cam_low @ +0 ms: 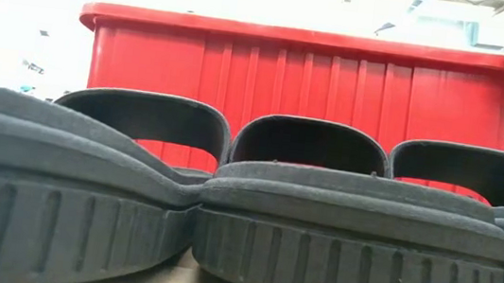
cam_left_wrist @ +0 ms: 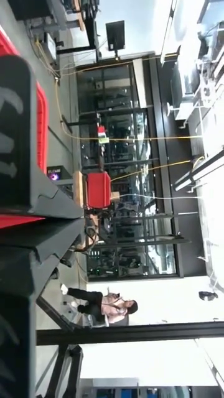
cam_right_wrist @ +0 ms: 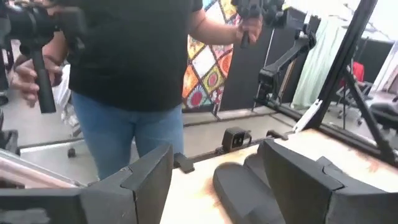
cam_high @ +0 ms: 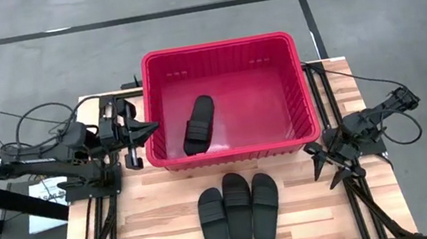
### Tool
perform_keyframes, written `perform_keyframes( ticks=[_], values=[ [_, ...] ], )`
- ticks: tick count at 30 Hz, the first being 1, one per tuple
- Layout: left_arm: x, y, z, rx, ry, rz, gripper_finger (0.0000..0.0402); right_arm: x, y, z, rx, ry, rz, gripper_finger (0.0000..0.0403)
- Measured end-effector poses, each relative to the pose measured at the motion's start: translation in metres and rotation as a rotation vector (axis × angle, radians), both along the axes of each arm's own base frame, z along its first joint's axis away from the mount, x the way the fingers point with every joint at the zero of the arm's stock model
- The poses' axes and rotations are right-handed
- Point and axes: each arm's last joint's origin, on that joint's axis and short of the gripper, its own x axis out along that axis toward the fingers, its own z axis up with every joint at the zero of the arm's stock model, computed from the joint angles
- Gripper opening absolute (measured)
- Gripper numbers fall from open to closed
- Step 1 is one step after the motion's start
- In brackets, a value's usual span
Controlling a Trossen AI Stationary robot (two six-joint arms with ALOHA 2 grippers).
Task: Pick and place slides into bin
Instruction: Put the black slide into the red bin
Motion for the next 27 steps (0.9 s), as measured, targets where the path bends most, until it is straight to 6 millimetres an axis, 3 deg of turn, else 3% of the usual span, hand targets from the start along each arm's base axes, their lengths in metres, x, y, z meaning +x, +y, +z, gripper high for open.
perform_keyframes(
  ticks=[14,20,23,27],
  values=[
    [0.001,0.001,-0.001,-0.029,0.013,0.01,0.0,-0.014,0.003,0.043,0.524,0.076,0.191,0.024],
    [0.001,0.001,-0.002,-0.048,0.014,0.005,0.0,-0.003,0.01,0.034,0.724,0.42,0.039,0.024],
    [0.001,0.001,-0.002,-0.065,0.013,-0.001,0.0,0.002,0.018,0.034,0.758,0.489,0.051,0.024],
    [0.001,0.001,-0.002,-0.087,0.011,-0.008,0.0,0.003,0.031,0.069,0.732,0.349,0.17,0.024]
  ],
)
